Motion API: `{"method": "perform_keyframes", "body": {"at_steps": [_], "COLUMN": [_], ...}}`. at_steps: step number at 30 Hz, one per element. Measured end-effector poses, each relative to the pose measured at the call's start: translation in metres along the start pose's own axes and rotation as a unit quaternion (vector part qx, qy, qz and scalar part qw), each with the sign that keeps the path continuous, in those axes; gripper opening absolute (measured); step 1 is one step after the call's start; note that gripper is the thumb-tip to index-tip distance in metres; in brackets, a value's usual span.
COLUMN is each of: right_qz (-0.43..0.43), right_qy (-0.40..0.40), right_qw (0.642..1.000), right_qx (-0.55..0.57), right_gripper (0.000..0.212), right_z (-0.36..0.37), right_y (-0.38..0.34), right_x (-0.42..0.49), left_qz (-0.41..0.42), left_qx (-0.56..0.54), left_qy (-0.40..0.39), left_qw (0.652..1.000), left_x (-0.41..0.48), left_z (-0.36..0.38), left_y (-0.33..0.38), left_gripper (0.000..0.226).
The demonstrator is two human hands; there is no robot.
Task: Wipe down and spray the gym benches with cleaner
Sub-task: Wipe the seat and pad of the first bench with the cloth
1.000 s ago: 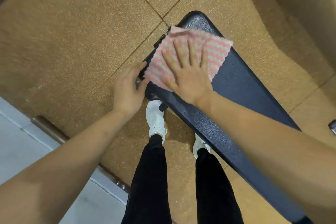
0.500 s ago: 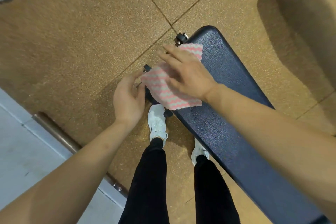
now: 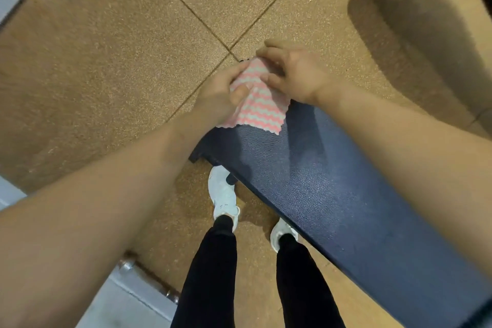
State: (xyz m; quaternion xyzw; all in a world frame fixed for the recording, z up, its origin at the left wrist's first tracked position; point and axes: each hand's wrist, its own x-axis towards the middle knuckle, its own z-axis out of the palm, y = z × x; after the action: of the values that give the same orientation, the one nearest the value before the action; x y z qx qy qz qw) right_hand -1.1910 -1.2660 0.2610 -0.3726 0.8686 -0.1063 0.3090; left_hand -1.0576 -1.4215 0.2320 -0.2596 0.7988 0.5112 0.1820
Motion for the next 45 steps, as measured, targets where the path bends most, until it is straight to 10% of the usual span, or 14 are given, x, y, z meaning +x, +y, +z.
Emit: {"method": "perform_keyframes", "body": {"at_steps": [8,13,20,34,45], "right_qz": [0.147,0.247,0.361,0.294,0.533], "right_qy": [0.048,0.069,0.090,0.198,0.159], "right_qw": [0.964,0.925,0.917,0.899,0.819], "right_qx": [0.217,0.282,0.147,0.258,0.137], "right_gripper": [0.008,0.050,0.053,0.060,0.094], "right_z": [0.008,0.026,0.058,0.094,0.146], "right_y": [0.053,0.085,0.121,0.142,0.179], "right_x": [-0.071,-0.151,-0.265,-0.308,-0.445], "left_qz": [0.132,0.196,0.240,0.255,0.244], "left_qx": [0.195,0.348,0.472,0.492,0.506], "left_qy": [-0.043,-0.099,-0.197,-0.221,-0.248], "left_qw": [0.971,0.911,0.825,0.802,0.789], "left_x": [0.047,0.058,0.050,-0.016,-0.059], "left_z": [0.017,0.031,0.079,0.234,0.322], "left_y": [0.053,0.080,0.115,0.144,0.162], "left_gripper": [0.059,0.053,0.075,0.064,0.067]}}
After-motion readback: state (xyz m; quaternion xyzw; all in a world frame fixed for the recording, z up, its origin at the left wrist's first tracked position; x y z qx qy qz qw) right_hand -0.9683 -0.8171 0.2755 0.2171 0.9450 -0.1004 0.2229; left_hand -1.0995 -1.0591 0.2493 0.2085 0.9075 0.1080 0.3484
